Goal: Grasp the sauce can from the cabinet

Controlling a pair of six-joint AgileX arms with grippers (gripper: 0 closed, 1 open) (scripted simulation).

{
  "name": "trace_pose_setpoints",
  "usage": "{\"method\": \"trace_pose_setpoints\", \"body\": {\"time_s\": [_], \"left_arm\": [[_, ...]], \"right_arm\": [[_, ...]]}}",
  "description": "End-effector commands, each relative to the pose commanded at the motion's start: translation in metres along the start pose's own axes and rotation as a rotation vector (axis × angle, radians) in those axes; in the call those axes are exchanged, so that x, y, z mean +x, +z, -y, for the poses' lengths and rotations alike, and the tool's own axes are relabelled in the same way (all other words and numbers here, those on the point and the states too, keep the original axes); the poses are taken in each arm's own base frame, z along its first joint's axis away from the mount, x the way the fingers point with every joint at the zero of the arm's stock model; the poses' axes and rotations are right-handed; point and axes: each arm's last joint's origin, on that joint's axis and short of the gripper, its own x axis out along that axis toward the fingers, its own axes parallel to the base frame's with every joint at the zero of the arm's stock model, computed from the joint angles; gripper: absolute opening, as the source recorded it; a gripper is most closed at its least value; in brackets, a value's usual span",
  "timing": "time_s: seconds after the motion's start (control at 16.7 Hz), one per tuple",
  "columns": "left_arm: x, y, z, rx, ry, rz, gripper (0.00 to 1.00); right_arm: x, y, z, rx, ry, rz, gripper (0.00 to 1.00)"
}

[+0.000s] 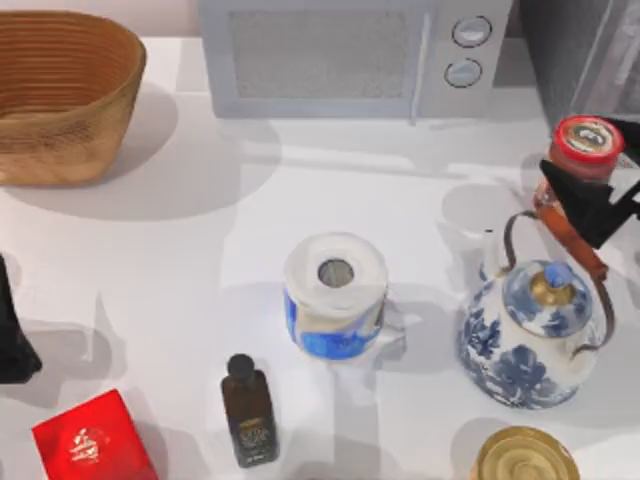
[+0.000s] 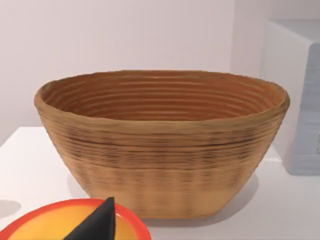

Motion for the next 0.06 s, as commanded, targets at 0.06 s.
{"method": "trace_pose_setpoints", "body": {"time_s": [0.06], "left_arm": [[0.0, 0.0, 0.0, 0.0, 0.0, 0.0, 1.0]], "right_arm": [[0.0, 0.0, 0.0, 0.0, 0.0, 0.0, 1.0]]}}
